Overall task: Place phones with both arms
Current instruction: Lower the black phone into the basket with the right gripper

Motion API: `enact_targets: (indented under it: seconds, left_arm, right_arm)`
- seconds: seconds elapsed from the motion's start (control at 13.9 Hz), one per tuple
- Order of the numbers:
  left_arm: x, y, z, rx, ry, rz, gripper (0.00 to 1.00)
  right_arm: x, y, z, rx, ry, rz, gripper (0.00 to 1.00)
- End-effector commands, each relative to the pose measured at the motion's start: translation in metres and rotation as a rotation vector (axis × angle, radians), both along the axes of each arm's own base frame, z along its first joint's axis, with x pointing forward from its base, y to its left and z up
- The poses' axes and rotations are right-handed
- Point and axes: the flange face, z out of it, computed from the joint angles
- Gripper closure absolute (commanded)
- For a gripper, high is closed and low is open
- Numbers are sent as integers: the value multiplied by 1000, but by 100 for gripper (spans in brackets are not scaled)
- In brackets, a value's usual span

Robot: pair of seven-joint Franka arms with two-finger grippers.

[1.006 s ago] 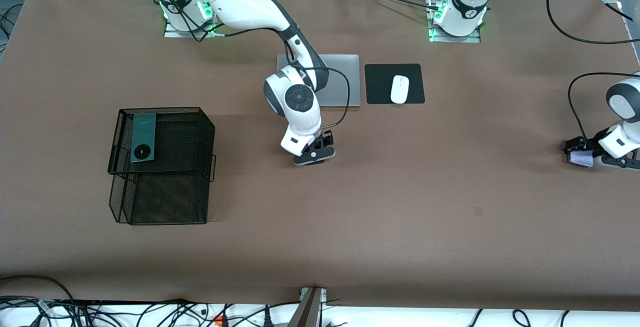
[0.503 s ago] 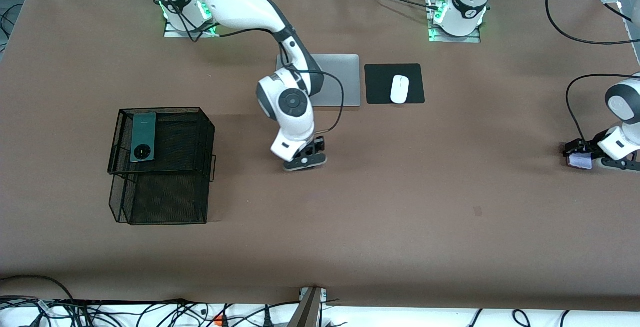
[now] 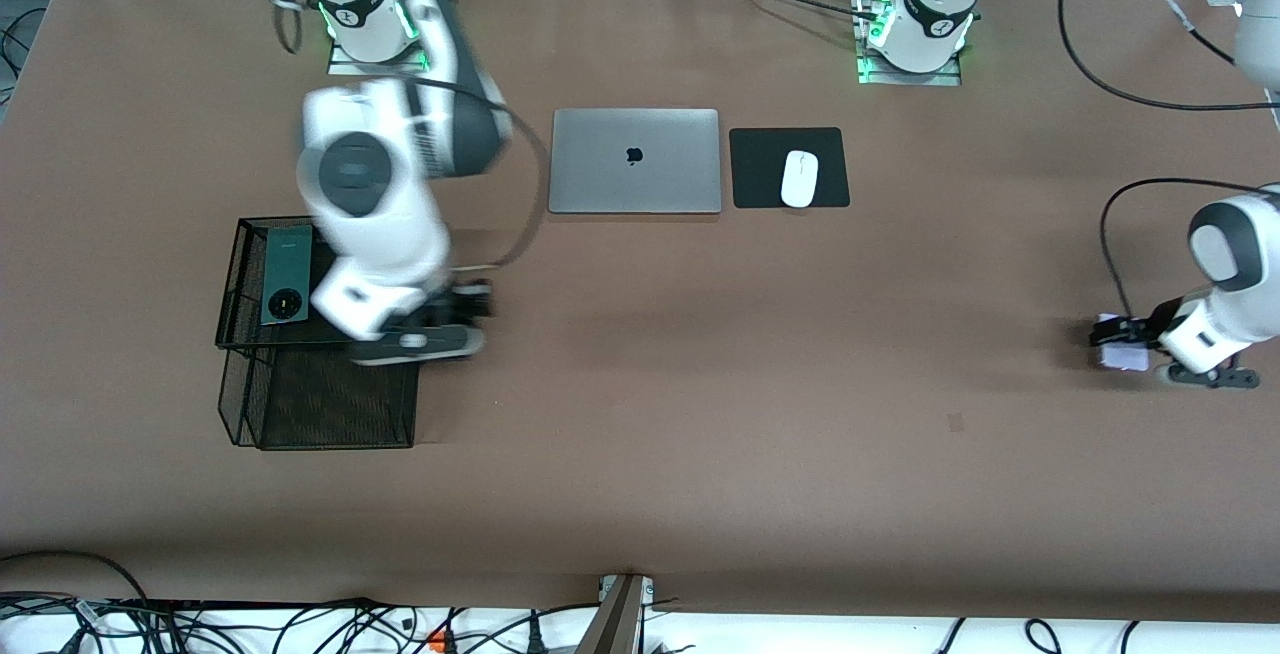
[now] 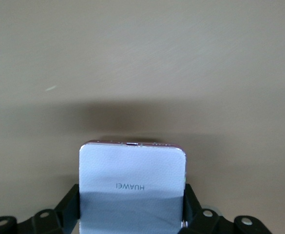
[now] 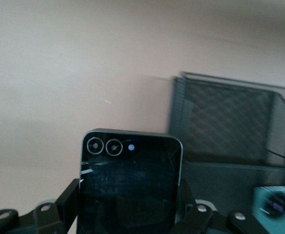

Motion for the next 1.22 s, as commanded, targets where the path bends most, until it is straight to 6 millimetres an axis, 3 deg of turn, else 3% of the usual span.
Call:
enact_targets:
  seconds: [0.0,0.22,0.43,0.65,0.86,0.93,1.08,1.15]
  left_arm:
    - [22,-76,15,14,26,77,84]
    - [34,-150,17,28,29,142,89]
    - [41,-246,20,43,23,226,93]
    - [31,-358,26,45,13,281,93]
    - [11,-484,47,43,-13,283,94]
    - [4,-517,50,35,-24,266,94]
    - [-13,-584,47,6,-31,240,94]
    - [-24,-624,43,-11,-37,225,94]
  right_arm:
    - [-25,-75,-14,35,82,-20,86]
    - [-50,-141,-42,86,77,-21,86]
    - [-77,-164,-80,115,42,-47,86]
    - [-81,-168,-95,109,11,-58,86]
    - [-81,-163,-103,178,10,-124,86]
    - [-80,-160,-102,179,0,-122,85]
    - [-79,-158,-106,170,-8,-118,84]
    - [-79,-157,-110,162,-4,-118,77]
